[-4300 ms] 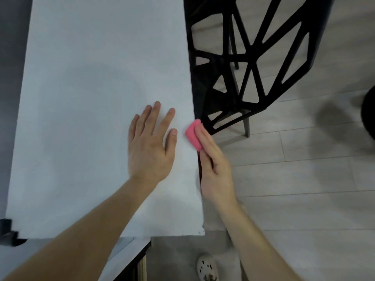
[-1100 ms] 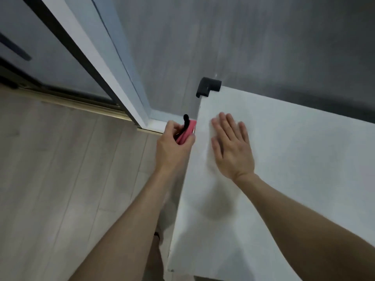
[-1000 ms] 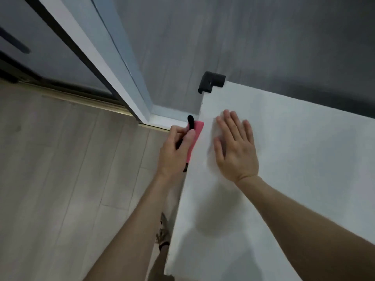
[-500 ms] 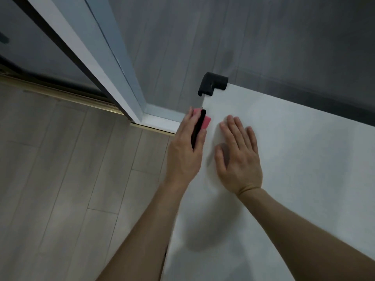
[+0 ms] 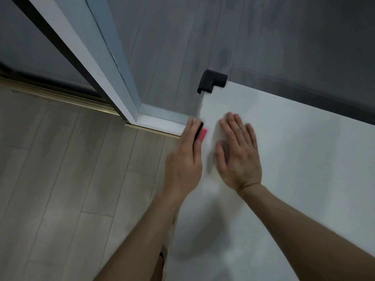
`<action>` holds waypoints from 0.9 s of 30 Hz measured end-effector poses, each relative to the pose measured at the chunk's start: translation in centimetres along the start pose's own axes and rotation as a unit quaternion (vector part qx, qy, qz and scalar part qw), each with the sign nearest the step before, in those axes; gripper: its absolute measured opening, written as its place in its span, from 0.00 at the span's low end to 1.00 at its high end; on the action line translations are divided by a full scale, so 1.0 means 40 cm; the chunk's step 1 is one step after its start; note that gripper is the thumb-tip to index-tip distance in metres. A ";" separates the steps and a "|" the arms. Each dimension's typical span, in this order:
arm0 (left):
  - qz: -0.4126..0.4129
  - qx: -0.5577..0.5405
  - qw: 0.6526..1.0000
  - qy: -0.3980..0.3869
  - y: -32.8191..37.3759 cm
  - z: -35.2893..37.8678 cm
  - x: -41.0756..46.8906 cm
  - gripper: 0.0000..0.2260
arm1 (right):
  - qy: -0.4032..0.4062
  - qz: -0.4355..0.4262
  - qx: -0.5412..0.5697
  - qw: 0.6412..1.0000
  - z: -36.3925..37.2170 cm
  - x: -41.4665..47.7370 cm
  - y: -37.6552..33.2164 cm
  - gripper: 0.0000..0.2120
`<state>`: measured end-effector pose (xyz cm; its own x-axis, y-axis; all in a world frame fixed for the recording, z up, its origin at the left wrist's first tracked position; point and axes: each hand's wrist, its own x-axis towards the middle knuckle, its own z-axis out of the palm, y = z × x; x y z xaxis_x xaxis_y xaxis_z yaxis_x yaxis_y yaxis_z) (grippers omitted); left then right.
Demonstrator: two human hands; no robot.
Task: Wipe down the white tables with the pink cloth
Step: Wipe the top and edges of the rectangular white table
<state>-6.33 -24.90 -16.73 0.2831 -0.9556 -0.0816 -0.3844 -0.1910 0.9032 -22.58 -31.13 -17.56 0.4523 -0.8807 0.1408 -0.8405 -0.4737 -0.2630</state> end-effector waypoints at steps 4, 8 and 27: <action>-0.022 -0.021 0.999 0.022 0.027 0.022 0.177 0.22 | -0.002 -0.001 -0.006 1.000 0.001 -0.002 -0.001 0.29; 0.003 -0.051 0.998 0.036 -0.001 0.009 -0.004 0.20 | 0.000 0.002 -0.001 1.000 0.006 -0.001 0.003 0.29; -0.037 -0.046 0.994 0.092 0.031 0.037 0.172 0.16 | -0.008 0.002 -0.007 1.000 -0.015 0.005 -0.010 0.29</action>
<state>-6.17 -32.06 -16.82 0.4669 -0.8809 -0.0774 -0.2781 -0.2294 0.9328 -22.33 -31.10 -16.87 0.4542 -0.8822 0.1244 -0.8459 -0.4708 -0.2505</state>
